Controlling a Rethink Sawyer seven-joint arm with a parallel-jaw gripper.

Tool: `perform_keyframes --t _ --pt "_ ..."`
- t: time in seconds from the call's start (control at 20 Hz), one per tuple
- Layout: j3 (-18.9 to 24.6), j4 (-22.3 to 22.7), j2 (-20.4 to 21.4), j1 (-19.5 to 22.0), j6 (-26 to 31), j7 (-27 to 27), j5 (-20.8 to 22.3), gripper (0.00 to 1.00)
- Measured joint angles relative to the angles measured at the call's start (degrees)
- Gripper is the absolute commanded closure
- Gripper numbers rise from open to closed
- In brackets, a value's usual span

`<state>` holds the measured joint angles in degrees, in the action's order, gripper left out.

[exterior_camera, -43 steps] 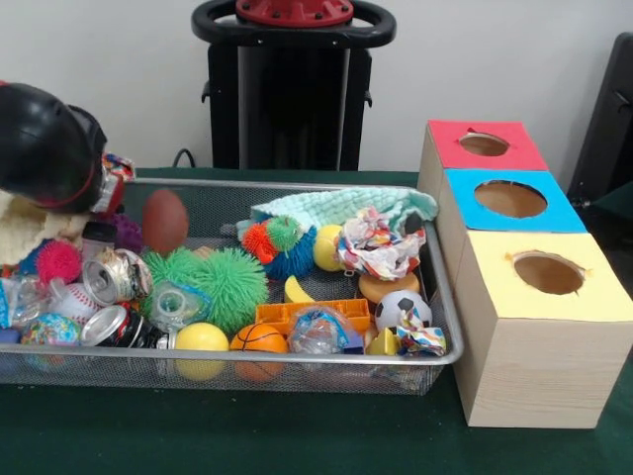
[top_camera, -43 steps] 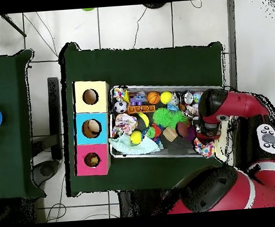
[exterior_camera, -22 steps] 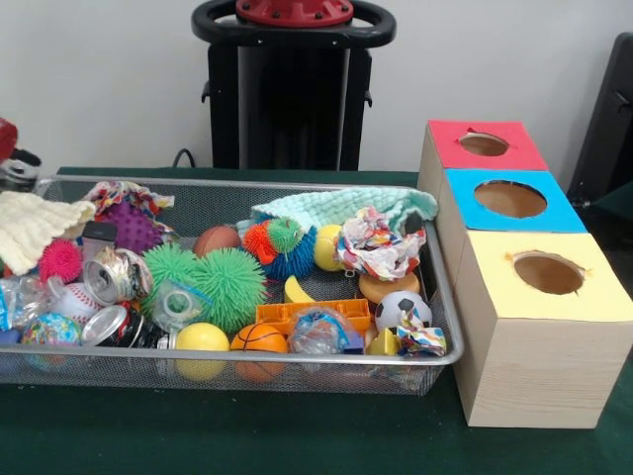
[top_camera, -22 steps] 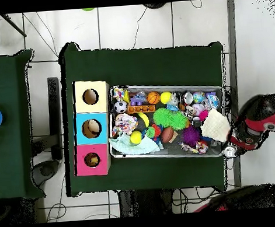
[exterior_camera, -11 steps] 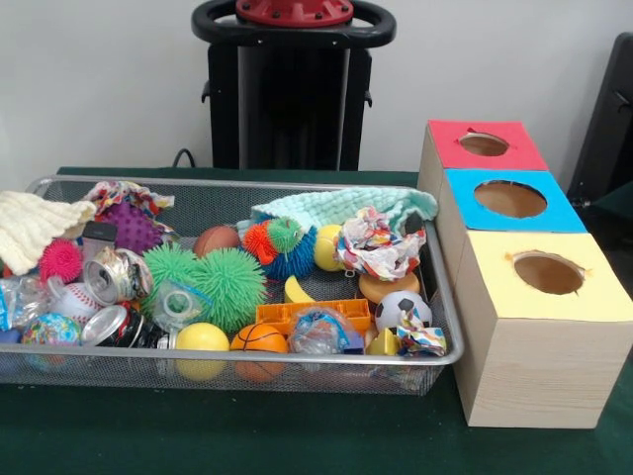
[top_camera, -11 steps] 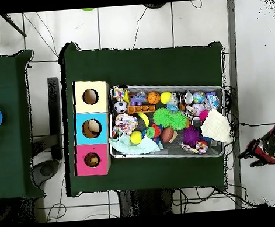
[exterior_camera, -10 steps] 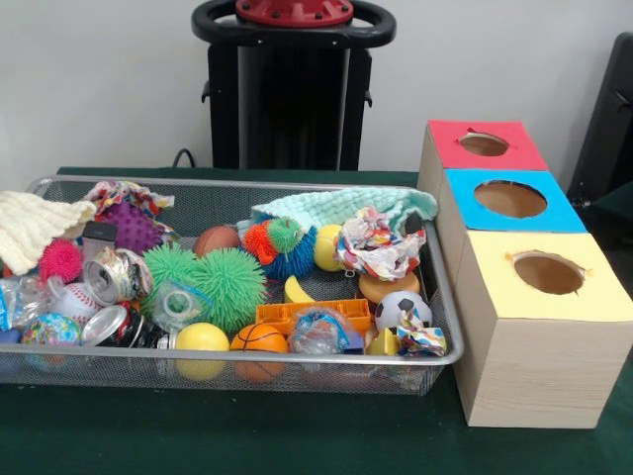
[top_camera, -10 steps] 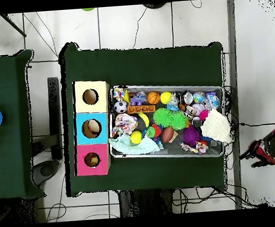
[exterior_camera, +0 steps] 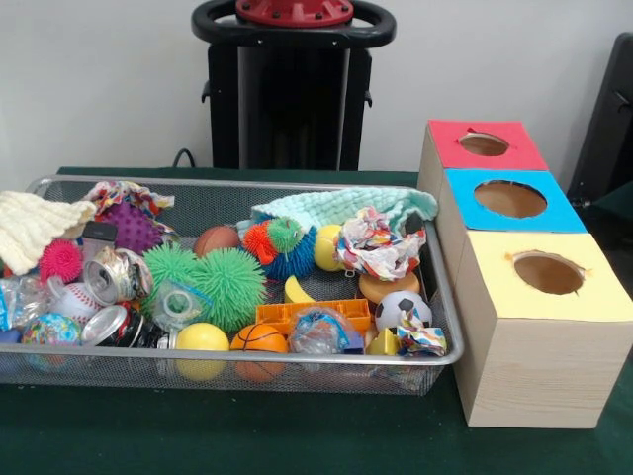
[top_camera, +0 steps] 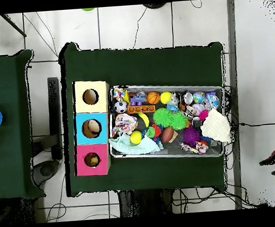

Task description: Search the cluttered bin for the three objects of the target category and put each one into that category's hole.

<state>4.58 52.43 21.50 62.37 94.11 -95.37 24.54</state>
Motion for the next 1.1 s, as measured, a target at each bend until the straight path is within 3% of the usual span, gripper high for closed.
perform_keyframes --t 0.45,0.65,0.85,1.1 --pt "2.13 -6.1 1.11 5.17 -0.3 2.82 -0.13 0.0" --pt "5.57 -8.29 2.17 9.37 -3.05 7.06 -1.82 0.0" --pt "8.6 -8.41 2.7 10.36 -6.51 13.06 -2.32 0.0" --pt "10.31 -9.45 2.37 10.38 -5.5 19.45 -1.84 0.0"
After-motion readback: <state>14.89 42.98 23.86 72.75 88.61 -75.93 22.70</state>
